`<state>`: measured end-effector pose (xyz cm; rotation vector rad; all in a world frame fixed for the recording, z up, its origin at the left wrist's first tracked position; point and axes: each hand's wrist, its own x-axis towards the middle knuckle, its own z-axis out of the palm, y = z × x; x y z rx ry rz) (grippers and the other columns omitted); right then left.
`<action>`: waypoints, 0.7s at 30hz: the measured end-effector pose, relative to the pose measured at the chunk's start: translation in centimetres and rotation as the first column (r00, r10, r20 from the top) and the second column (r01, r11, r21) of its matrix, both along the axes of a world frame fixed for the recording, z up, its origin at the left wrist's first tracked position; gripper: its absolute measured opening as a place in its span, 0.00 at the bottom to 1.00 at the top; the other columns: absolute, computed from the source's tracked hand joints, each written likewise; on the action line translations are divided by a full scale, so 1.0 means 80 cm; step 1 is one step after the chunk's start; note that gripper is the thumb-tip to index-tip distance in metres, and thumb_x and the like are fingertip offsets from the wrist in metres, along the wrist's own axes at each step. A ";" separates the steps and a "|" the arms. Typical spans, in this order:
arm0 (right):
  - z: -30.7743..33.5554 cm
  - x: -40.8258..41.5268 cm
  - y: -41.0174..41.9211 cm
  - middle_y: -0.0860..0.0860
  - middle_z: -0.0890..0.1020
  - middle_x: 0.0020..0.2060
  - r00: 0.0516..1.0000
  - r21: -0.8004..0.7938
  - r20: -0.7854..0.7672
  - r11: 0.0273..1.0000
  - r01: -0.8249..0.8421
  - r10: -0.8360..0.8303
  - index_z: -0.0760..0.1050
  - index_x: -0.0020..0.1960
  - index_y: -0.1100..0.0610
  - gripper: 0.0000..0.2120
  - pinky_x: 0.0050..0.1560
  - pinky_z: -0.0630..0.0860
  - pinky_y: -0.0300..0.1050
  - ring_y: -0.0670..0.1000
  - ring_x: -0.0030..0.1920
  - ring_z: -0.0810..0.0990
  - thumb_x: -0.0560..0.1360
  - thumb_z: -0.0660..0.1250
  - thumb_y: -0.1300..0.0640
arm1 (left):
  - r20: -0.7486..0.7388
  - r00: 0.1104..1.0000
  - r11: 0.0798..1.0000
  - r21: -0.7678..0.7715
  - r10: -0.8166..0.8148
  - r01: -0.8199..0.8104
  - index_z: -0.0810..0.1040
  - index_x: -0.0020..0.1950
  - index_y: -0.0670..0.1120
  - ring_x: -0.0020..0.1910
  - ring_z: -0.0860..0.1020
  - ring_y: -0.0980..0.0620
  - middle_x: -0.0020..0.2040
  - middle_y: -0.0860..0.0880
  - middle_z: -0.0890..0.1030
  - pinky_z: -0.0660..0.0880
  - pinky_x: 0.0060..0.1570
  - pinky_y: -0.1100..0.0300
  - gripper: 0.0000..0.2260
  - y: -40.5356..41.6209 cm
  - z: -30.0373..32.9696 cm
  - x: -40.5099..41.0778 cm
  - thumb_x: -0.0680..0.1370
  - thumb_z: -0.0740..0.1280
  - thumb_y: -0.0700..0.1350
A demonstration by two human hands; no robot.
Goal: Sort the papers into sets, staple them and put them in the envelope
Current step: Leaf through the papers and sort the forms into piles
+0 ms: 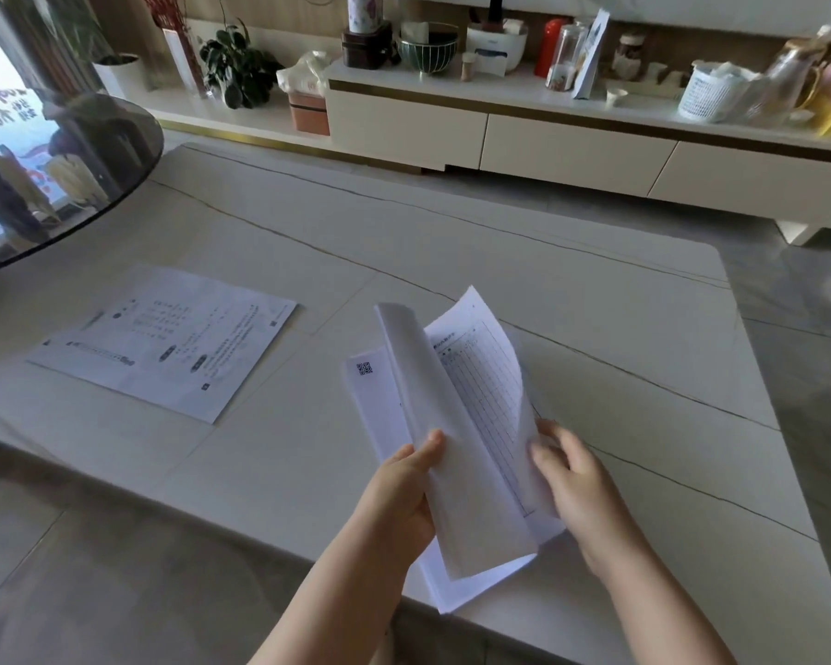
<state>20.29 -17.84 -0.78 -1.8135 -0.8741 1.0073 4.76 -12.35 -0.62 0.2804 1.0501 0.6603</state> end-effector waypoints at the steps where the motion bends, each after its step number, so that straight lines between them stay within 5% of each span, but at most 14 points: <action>1: 0.002 0.005 -0.001 0.44 0.79 0.56 0.997 0.011 0.058 0.999 0.048 -0.049 0.74 0.57 0.47 0.08 0.60 0.71 0.45 0.46 0.57 0.77 0.80 0.60 0.56 | -0.016 1.000 1.000 -0.003 0.005 -0.005 0.75 0.59 0.37 0.41 0.81 0.43 0.46 0.39 0.82 0.77 0.38 0.50 0.11 0.001 -0.001 -0.001 0.80 0.63 0.42; 3: 0.008 0.011 -0.005 0.43 0.76 0.57 0.969 0.080 0.224 0.993 0.090 -0.106 0.73 0.65 0.53 0.15 0.60 0.68 0.41 0.47 0.61 0.75 0.80 0.61 0.55 | -0.035 0.999 1.000 0.004 0.013 -0.013 0.74 0.60 0.36 0.42 0.80 0.43 0.47 0.38 0.81 0.77 0.39 0.50 0.12 0.002 -0.002 -0.003 0.80 0.63 0.41; 6: 0.020 0.005 -0.009 0.40 0.78 0.56 0.953 0.185 0.293 0.983 0.017 -0.071 0.74 0.62 0.50 0.13 0.61 0.69 0.40 0.46 0.61 0.76 0.77 0.65 0.54 | -0.046 0.999 0.999 0.035 0.018 -0.016 0.74 0.59 0.34 0.41 0.80 0.44 0.45 0.38 0.81 0.77 0.40 0.51 0.10 0.003 -0.003 -0.004 0.80 0.62 0.39; 10: 0.016 -0.016 -0.009 0.36 0.70 0.63 0.928 -0.057 0.159 0.942 -0.332 0.337 0.66 0.69 0.41 0.28 0.68 0.65 0.39 0.39 0.66 0.68 0.71 0.71 0.46 | 0.002 1.000 0.998 0.065 0.006 -0.006 0.76 0.53 0.36 0.37 0.82 0.45 0.40 0.40 0.83 0.78 0.40 0.51 0.07 0.001 -0.001 -0.004 0.81 0.61 0.39; 13: 0.011 -0.026 -0.009 0.39 0.71 0.66 0.885 -0.145 0.144 0.894 -0.424 0.443 0.59 0.74 0.42 0.37 0.66 0.69 0.39 0.39 0.65 0.71 0.70 0.73 0.46 | 0.041 0.999 0.997 0.078 0.008 -0.011 0.76 0.56 0.36 0.40 0.83 0.44 0.45 0.39 0.84 0.80 0.39 0.52 0.09 0.000 0.000 -0.004 0.81 0.61 0.40; 19: 0.017 -0.025 -0.008 0.37 0.80 0.53 0.888 -0.076 0.243 0.921 -0.383 0.389 0.67 0.65 0.37 0.19 0.52 0.73 0.30 0.35 0.51 0.78 0.77 0.66 0.50 | 0.129 0.991 0.997 0.082 -0.022 0.011 0.77 0.58 0.36 0.44 0.83 0.44 0.51 0.37 0.83 0.81 0.43 0.53 0.14 -0.002 0.007 -0.002 0.80 0.62 0.45; 21: 0.014 -0.023 -0.008 0.38 0.82 0.50 0.908 -0.029 0.218 0.932 -0.361 0.358 0.73 0.62 0.42 0.13 0.52 0.76 0.34 0.36 0.49 0.80 0.78 0.63 0.50 | 0.137 0.990 0.996 0.087 -0.036 0.025 0.77 0.59 0.36 0.43 0.84 0.44 0.51 0.37 0.83 0.82 0.41 0.53 0.14 -0.003 0.009 -0.001 0.81 0.61 0.45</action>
